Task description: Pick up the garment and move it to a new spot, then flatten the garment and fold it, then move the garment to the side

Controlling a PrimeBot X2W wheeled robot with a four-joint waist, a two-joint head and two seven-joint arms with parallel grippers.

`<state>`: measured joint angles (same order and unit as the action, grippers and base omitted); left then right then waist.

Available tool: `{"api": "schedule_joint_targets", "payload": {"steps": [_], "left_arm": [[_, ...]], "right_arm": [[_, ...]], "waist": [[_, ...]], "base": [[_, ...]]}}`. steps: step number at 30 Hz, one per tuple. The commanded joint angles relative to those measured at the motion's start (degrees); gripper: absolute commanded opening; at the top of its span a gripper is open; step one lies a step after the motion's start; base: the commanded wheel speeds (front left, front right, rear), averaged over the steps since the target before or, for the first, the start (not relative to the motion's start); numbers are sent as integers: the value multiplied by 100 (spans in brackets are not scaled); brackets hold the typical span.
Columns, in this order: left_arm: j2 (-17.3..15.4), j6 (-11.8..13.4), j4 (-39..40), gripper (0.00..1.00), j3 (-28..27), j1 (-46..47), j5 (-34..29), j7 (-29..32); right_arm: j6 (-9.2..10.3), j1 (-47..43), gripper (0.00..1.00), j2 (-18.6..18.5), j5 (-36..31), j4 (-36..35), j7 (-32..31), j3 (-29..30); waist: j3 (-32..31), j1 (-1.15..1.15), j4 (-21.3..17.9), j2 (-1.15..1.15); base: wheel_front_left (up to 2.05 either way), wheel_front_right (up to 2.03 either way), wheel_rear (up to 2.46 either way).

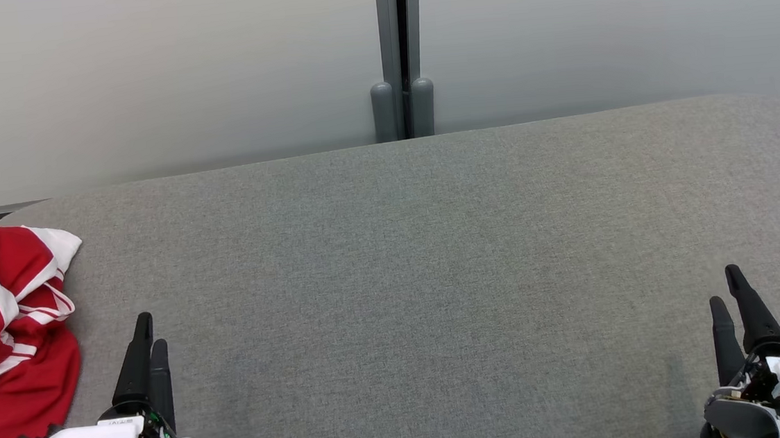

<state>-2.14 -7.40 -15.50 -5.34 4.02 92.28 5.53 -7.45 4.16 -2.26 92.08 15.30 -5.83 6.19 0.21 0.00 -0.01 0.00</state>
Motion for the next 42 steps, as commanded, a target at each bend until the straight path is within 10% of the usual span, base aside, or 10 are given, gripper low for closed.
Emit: {"api": "schedule_joint_targets", "payload": {"steps": [1, 42], "left_arm": [[-40, -3, 128, 100, 39, 198, -45, -36], [-215, 12, 706, 100, 513, 195, -4155, -1027]], "right_arm": [[-2, 136, 100, -50, -59, -149, 52, -29], [-3, 37, 100, -540, -4177, -760, 865, -645]], "waist": [[1, 0, 0, 0], [-11, 0, 22, 0]], "base": [[0, 0, 0], [0, 0, 0]]}}
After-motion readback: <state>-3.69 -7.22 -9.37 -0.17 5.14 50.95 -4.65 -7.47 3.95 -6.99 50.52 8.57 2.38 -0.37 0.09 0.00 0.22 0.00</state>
